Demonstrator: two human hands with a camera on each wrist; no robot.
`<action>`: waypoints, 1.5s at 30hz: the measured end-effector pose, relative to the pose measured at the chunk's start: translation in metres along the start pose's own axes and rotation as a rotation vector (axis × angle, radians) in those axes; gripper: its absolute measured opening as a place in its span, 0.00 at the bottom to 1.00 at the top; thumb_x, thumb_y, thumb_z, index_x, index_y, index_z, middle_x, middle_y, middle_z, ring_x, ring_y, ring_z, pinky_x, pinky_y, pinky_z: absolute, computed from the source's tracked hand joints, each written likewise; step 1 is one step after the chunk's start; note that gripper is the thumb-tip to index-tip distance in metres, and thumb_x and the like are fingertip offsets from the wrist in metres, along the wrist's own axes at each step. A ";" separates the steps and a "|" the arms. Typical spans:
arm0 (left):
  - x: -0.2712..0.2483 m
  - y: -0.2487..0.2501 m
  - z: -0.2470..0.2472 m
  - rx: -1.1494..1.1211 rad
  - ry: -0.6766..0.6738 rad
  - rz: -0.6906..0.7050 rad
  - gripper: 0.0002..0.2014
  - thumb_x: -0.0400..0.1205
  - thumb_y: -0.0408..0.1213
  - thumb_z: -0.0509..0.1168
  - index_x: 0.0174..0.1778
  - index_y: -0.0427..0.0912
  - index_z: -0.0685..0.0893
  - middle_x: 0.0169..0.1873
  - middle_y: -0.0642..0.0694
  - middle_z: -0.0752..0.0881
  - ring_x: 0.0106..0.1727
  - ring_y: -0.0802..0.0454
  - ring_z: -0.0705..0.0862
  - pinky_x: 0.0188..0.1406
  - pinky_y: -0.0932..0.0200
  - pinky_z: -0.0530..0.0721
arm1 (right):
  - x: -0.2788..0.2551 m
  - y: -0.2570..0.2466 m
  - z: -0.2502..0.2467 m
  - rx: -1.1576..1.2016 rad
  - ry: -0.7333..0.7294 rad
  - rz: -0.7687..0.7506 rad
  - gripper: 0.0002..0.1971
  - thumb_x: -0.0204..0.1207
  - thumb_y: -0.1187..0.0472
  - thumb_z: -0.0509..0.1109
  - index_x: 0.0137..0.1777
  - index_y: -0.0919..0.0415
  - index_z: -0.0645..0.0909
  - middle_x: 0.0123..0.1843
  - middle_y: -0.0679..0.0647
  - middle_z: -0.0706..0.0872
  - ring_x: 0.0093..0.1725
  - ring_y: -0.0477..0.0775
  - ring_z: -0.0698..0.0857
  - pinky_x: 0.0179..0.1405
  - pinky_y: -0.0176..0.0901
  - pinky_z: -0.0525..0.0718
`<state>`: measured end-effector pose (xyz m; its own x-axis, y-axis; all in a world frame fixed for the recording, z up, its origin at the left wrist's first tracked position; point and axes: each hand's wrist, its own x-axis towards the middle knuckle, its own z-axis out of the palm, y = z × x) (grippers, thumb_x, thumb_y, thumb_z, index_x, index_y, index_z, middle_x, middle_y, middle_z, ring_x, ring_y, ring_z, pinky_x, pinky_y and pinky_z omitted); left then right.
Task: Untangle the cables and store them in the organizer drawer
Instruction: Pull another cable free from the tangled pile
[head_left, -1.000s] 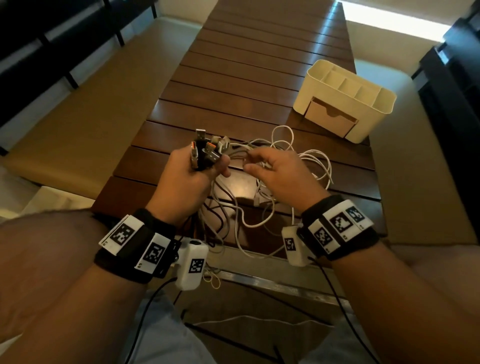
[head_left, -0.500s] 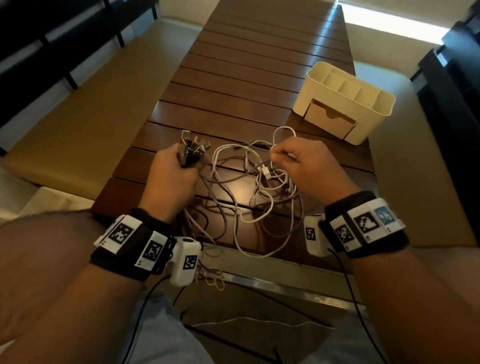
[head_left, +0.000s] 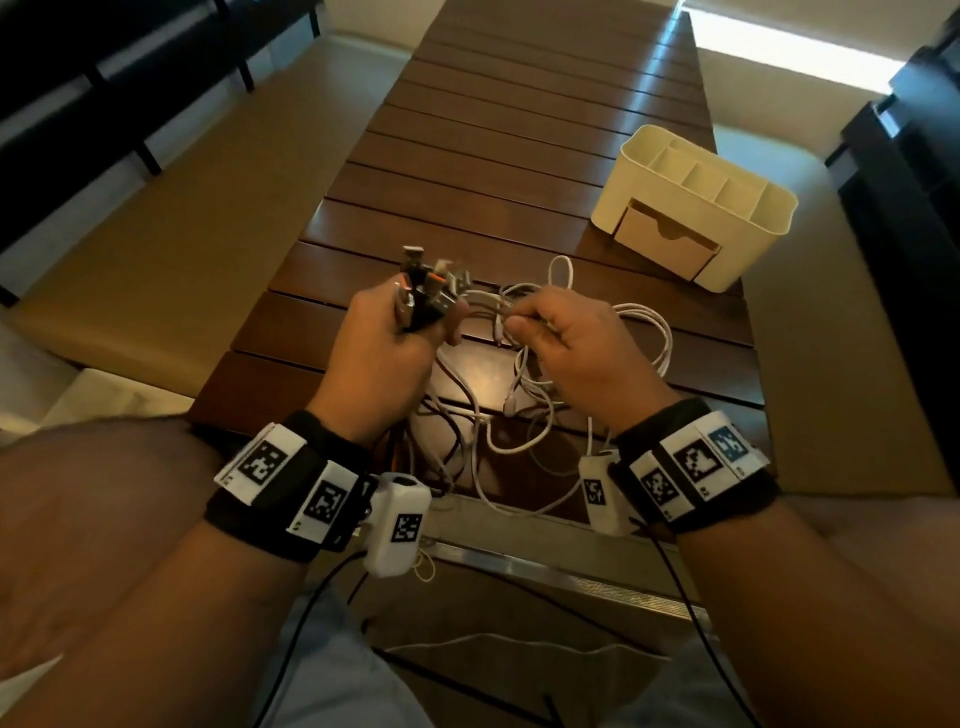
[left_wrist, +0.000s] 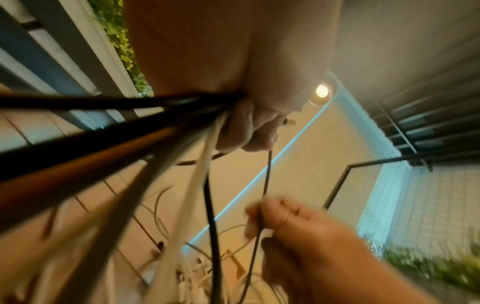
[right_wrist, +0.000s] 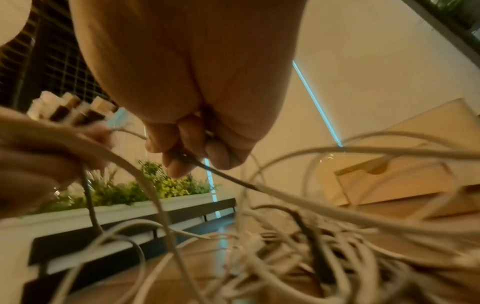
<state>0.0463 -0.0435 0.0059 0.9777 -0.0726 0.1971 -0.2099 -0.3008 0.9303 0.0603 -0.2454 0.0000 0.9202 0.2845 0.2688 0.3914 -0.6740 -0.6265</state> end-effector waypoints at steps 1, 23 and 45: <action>0.001 0.001 -0.004 -0.086 0.039 -0.023 0.07 0.87 0.38 0.67 0.42 0.46 0.84 0.27 0.57 0.85 0.25 0.61 0.77 0.26 0.67 0.74 | -0.001 0.008 0.000 -0.024 -0.040 0.067 0.07 0.85 0.59 0.67 0.53 0.60 0.85 0.44 0.44 0.83 0.43 0.41 0.81 0.43 0.29 0.78; 0.002 -0.001 0.019 0.261 -0.202 -0.089 0.05 0.83 0.31 0.69 0.47 0.47 0.86 0.40 0.56 0.88 0.45 0.60 0.85 0.49 0.54 0.85 | -0.002 0.001 0.003 -0.194 0.091 -0.182 0.13 0.82 0.57 0.64 0.54 0.64 0.88 0.48 0.55 0.85 0.44 0.52 0.82 0.40 0.43 0.80; 0.002 -0.009 -0.010 0.273 0.201 -0.082 0.09 0.82 0.32 0.71 0.56 0.47 0.86 0.39 0.59 0.83 0.44 0.58 0.81 0.41 0.68 0.75 | -0.005 0.022 0.000 -0.250 -0.018 0.041 0.10 0.84 0.60 0.68 0.59 0.59 0.89 0.50 0.57 0.83 0.49 0.56 0.82 0.49 0.58 0.84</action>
<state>0.0498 -0.0318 0.0007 0.9679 0.1427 0.2069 -0.0982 -0.5434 0.8337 0.0641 -0.2621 -0.0152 0.9362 0.2636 0.2324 0.3425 -0.8324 -0.4356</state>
